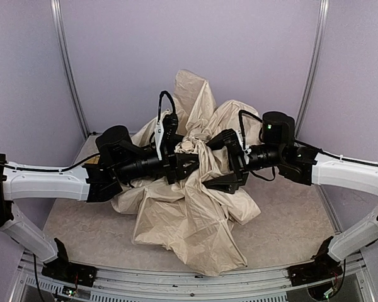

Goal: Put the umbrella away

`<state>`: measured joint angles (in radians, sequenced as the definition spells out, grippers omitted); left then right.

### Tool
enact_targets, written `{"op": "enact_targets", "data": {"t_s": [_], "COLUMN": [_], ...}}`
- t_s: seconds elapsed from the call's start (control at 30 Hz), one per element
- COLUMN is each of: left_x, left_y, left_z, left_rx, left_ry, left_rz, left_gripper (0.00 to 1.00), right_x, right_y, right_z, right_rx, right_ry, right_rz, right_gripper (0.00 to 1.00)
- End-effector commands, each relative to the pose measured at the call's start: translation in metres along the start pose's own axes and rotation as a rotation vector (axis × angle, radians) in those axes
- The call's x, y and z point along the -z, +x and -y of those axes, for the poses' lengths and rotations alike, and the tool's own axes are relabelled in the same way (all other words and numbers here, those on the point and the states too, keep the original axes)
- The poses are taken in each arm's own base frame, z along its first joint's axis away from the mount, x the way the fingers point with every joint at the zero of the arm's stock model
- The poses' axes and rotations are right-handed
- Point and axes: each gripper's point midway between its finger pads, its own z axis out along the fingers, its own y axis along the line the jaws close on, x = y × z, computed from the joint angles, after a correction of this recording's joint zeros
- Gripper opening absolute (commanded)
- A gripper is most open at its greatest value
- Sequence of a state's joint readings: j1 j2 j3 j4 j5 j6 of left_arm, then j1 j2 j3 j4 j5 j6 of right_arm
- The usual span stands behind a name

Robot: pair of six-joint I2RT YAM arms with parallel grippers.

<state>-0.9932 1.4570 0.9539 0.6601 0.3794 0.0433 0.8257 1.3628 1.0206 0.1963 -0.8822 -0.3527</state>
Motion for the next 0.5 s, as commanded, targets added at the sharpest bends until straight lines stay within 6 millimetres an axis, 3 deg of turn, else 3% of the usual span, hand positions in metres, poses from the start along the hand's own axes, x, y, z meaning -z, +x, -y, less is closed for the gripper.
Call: {"op": "enact_targets", "data": {"t_s": [0.0, 0.07, 0.23, 0.47], "left_x": [-0.008, -0.012, -0.023, -0.016], "left_y": [-0.049, -0.047, -0.041, -0.033], "left_z": [0.049, 0.056, 0.076, 0.076], "left_rx": [-0.013, 0.009, -0.009, -0.04], "left_ry": [0.234, 0.27, 0.325, 0.297], "left_rz": [0.174, 0.175, 0.137, 0.096], "left_gripper": [0.01, 0.01, 0.01, 0.01], "right_x": [-0.004, -0.003, 0.017, 0.04], "right_y": [0.014, 0.024, 0.052, 0.055], "right_z": [0.018, 0.035, 0.085, 0.098], "right_rx": [0.013, -0.004, -0.023, 0.05], "right_ry": [0.126, 0.219, 0.47, 0.59], "right_rz": [-0.062, -0.104, -0.237, -0.318], "right_gripper": [0.88, 0.88, 1.0, 1.0]}}
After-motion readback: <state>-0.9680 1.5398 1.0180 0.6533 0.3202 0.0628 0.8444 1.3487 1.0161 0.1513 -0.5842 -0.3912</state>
